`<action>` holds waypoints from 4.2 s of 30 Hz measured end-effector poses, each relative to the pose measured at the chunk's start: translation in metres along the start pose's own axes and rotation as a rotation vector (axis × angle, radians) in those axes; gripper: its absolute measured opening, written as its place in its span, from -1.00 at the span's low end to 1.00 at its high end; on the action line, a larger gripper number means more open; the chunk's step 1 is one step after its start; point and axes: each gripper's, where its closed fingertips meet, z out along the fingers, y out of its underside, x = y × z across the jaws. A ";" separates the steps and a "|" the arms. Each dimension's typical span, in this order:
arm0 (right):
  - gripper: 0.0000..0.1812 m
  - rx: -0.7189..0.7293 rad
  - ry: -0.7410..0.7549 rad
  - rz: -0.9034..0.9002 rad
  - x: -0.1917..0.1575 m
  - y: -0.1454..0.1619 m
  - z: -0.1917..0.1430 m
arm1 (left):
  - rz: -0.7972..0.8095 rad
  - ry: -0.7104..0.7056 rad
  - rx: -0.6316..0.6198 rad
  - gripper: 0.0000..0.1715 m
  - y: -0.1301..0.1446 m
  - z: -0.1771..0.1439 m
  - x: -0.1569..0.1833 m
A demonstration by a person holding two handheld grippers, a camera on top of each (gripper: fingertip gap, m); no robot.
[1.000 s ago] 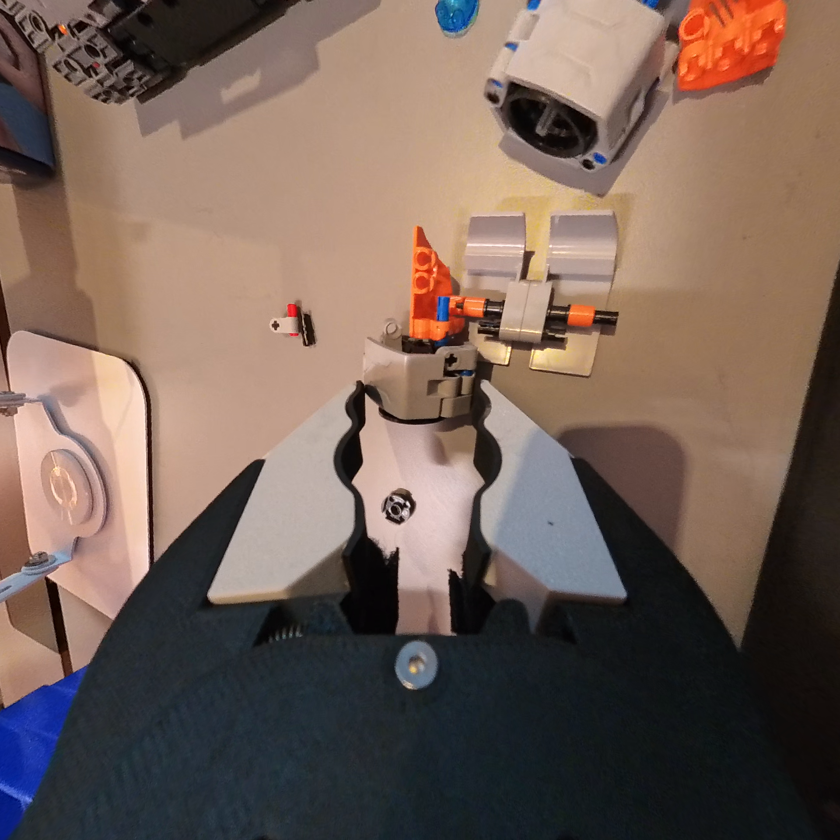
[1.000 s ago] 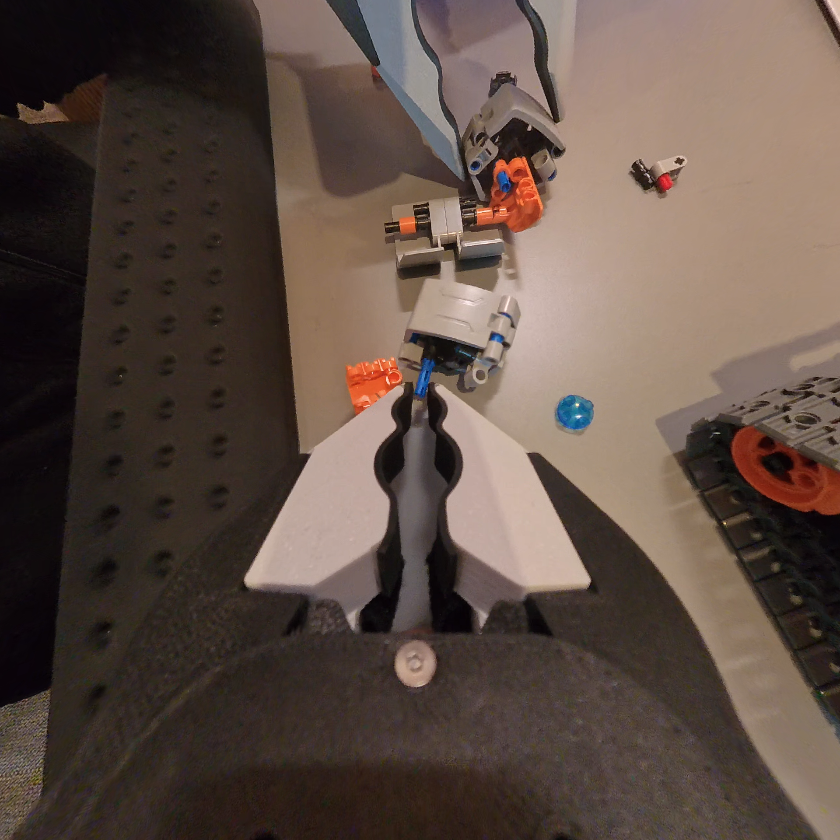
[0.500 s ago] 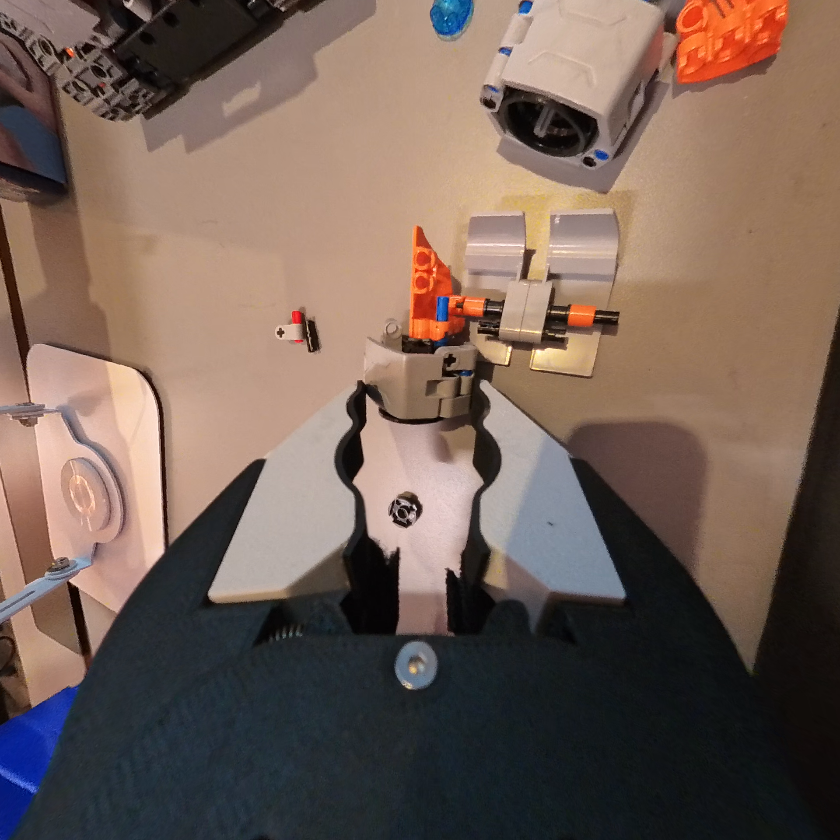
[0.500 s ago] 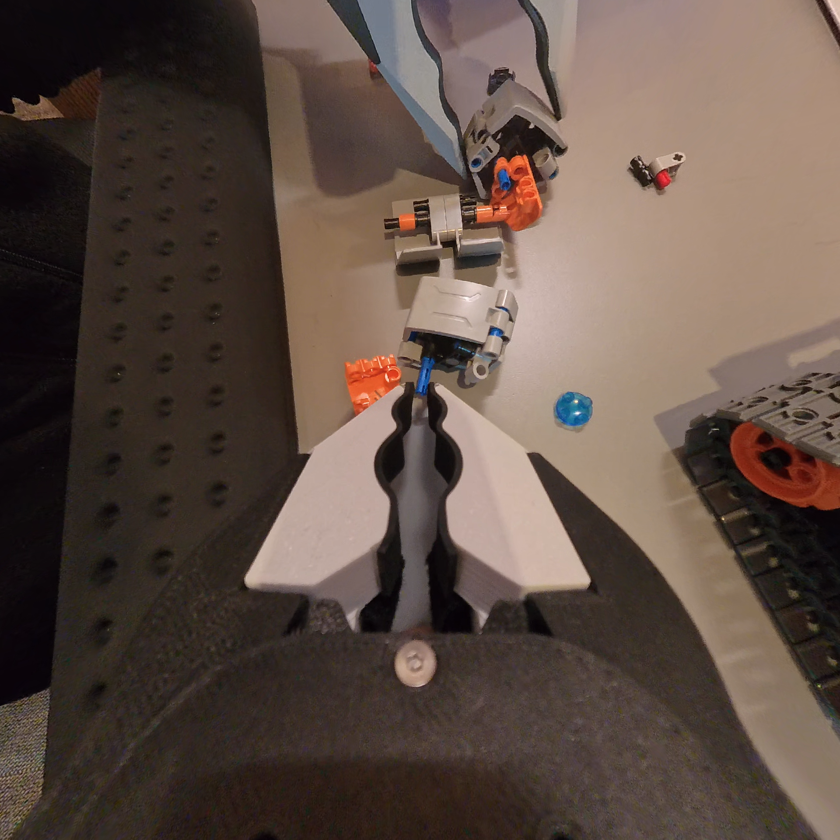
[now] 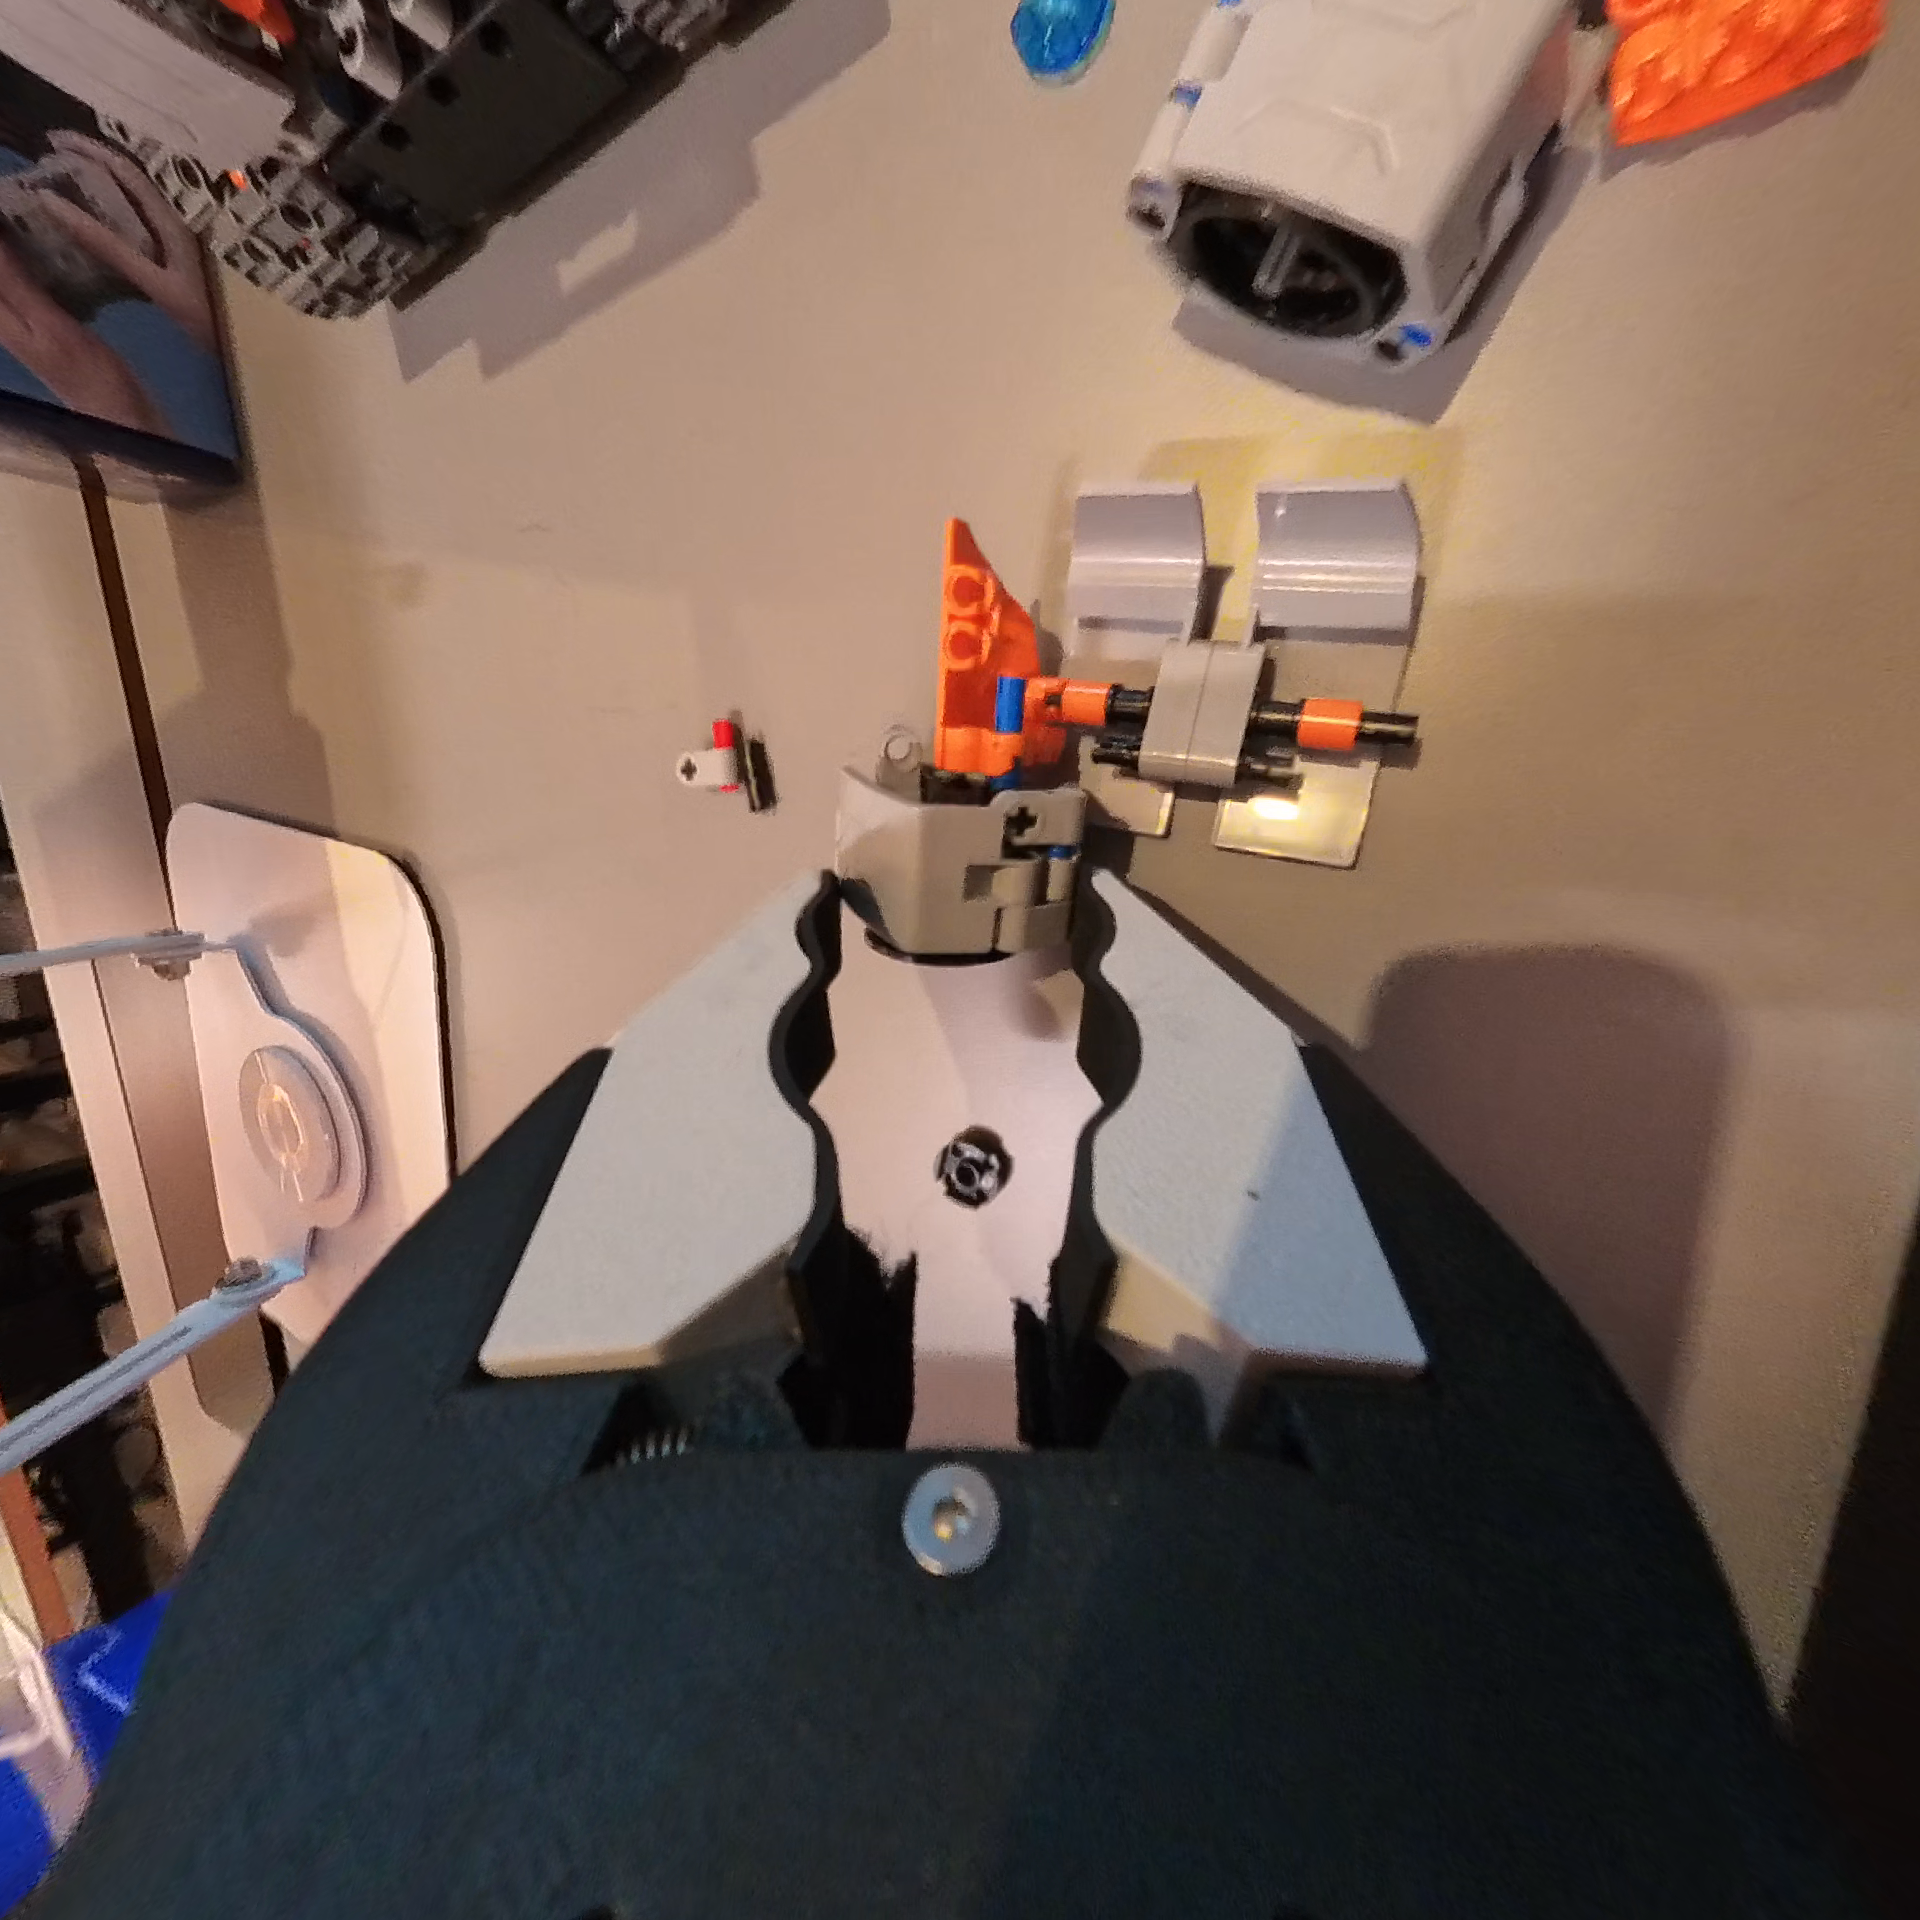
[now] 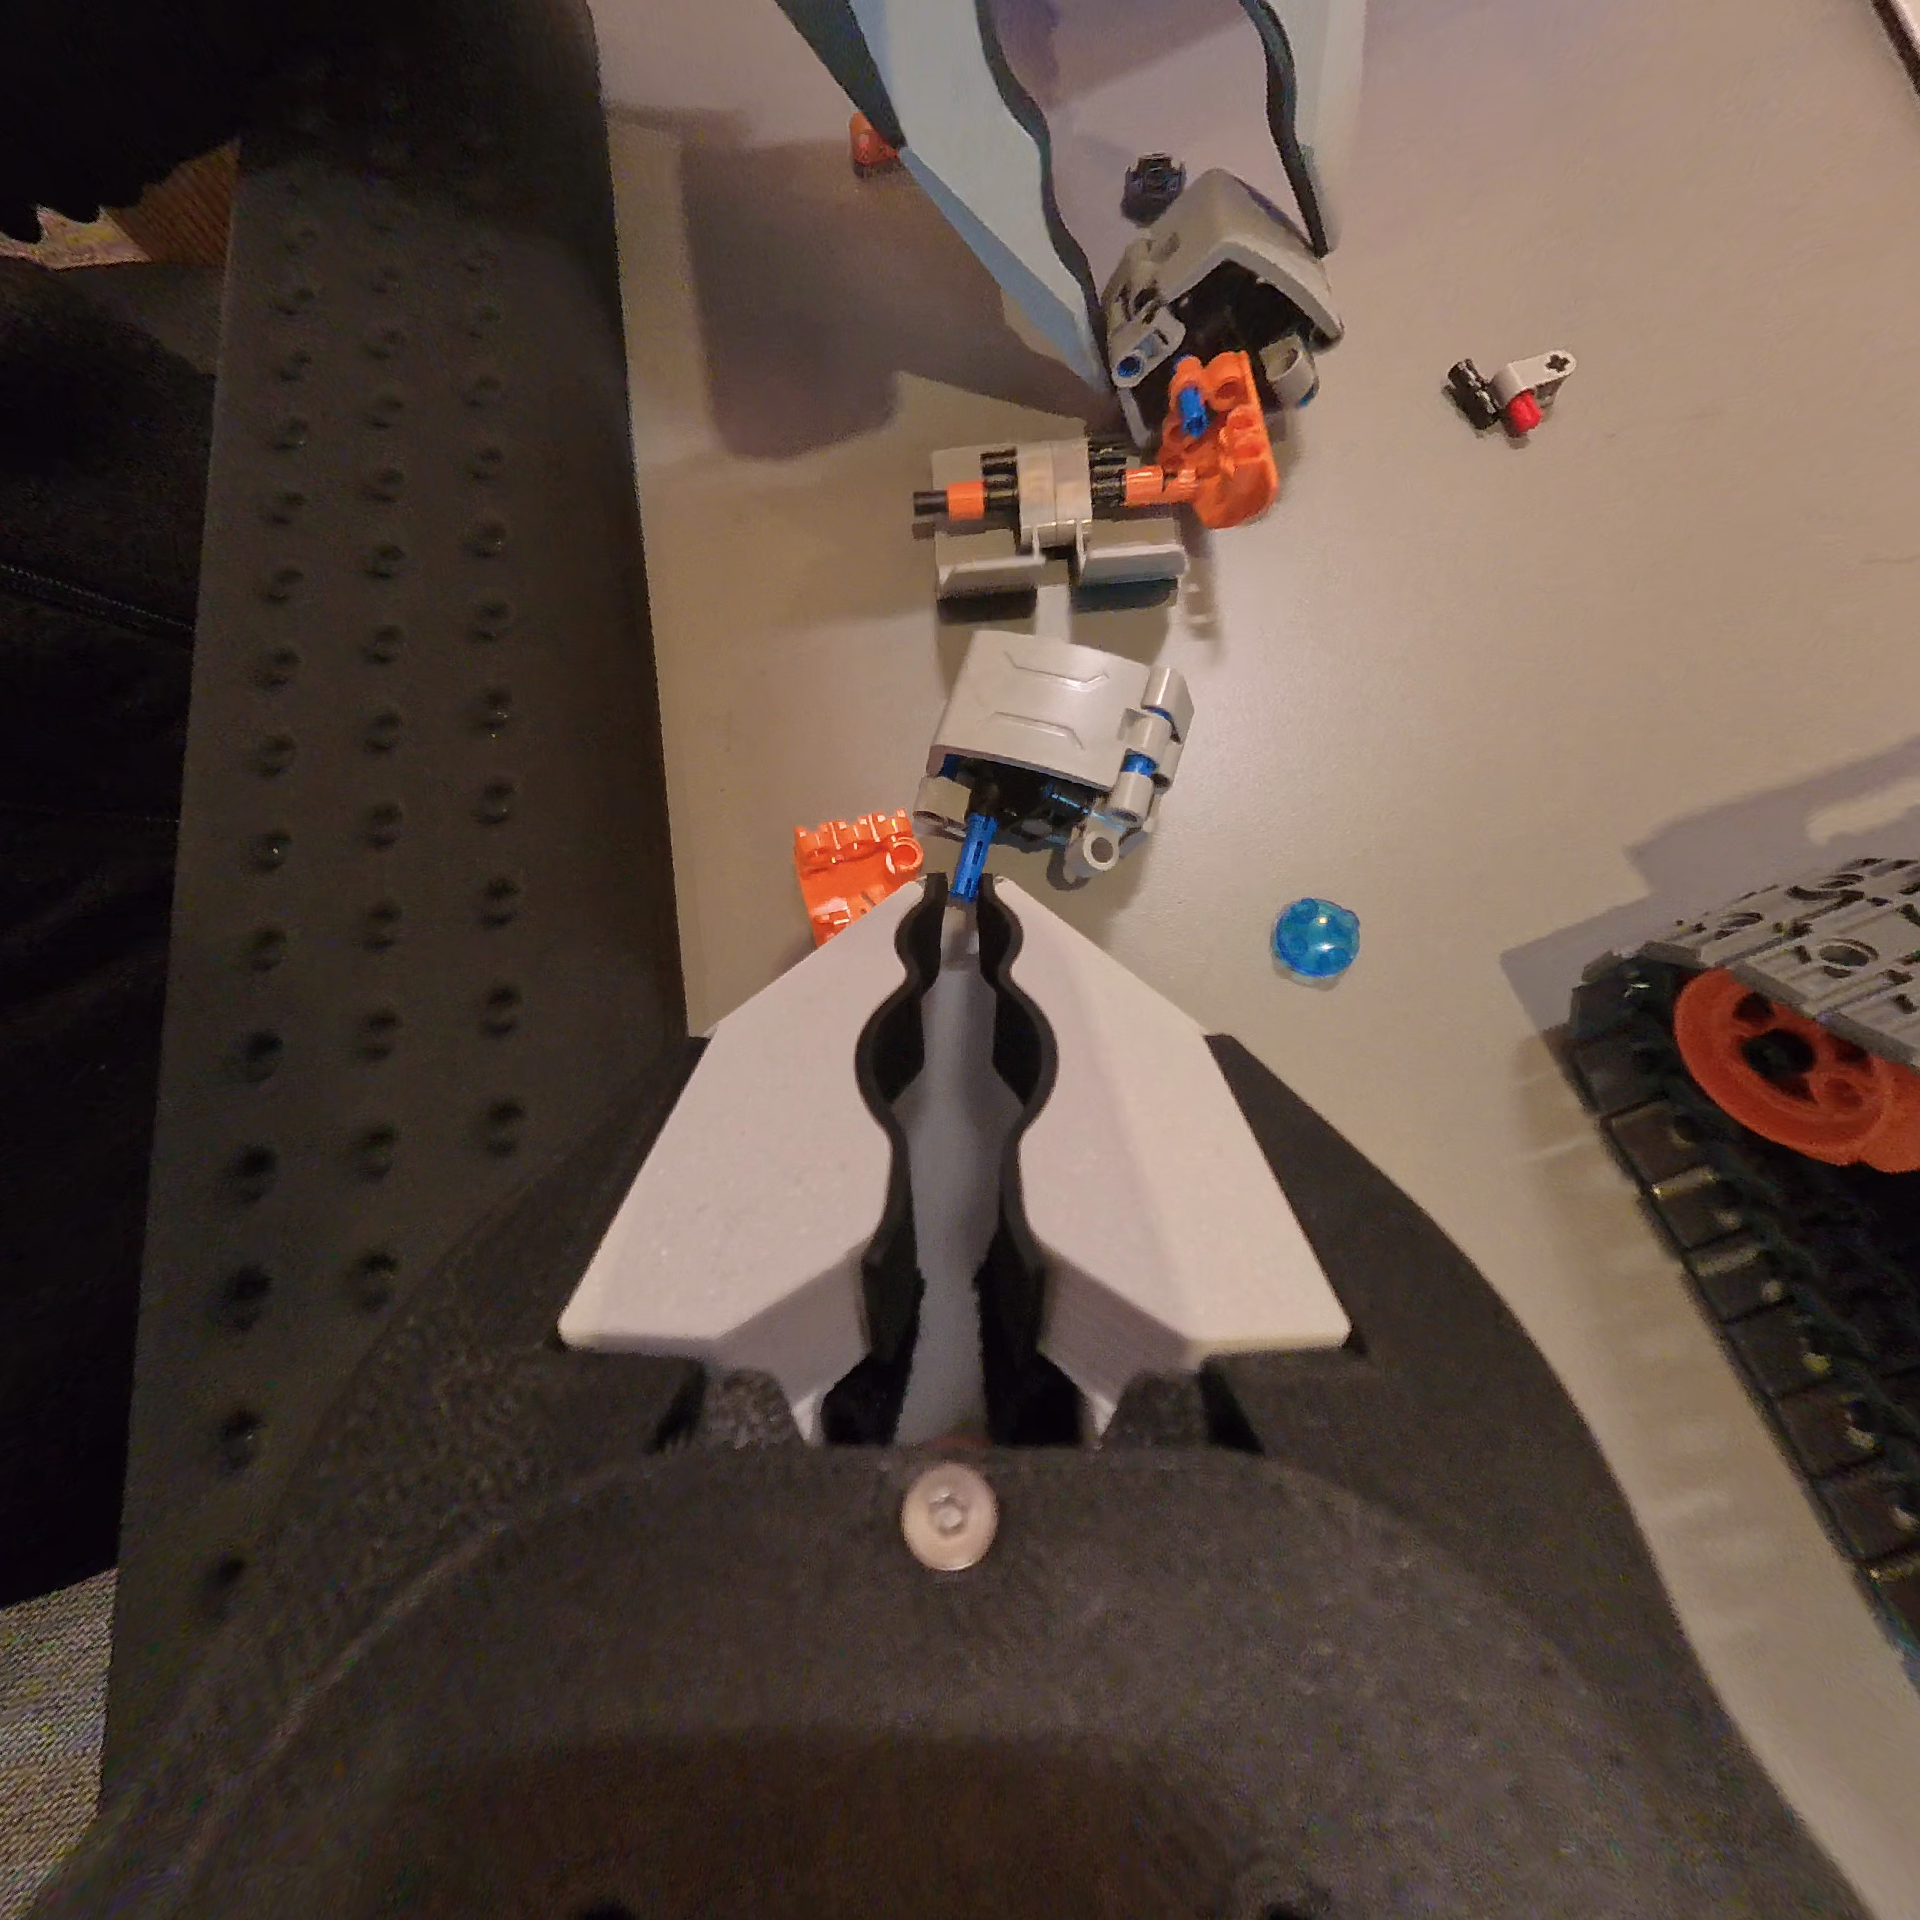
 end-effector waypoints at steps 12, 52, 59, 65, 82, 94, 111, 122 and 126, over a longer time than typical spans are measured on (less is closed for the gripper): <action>-0.96 0.010 0.011 0.005 0.002 -0.001 -0.003 | -0.227 0.030 0.039 -0.36 0.002 -0.011 -0.009; -0.92 -0.047 0.001 0.019 0.000 0.009 0.001 | -0.185 0.154 0.021 -0.27 -0.011 -0.013 0.001; -0.93 -0.039 0.004 0.003 -0.002 0.006 0.002 | -0.234 0.198 0.014 -0.21 -0.020 -0.018 0.031; -0.97 -0.038 0.000 -0.022 -0.005 0.005 0.003 | -0.240 0.188 -0.011 -0.30 -0.019 -0.007 0.043; -0.89 -0.010 0.052 0.043 0.008 0.003 -0.008 | -0.319 0.027 -0.060 -0.32 0.000 -0.015 0.013; -0.88 -0.021 0.073 0.055 0.012 0.005 -0.007 | -0.382 0.158 0.172 -0.37 -0.096 -0.009 0.055; -0.89 0.014 0.111 0.070 0.018 0.000 -0.016 | -0.161 -0.218 0.288 -0.68 -0.110 -0.021 0.028; -0.89 0.168 0.139 -0.022 0.013 -0.029 -0.030 | 0.017 -0.389 0.424 -0.69 -0.128 -0.052 0.026; -0.89 0.178 0.143 -0.007 0.014 -0.030 -0.032 | 0.037 -0.375 0.411 -0.68 -0.128 -0.048 0.030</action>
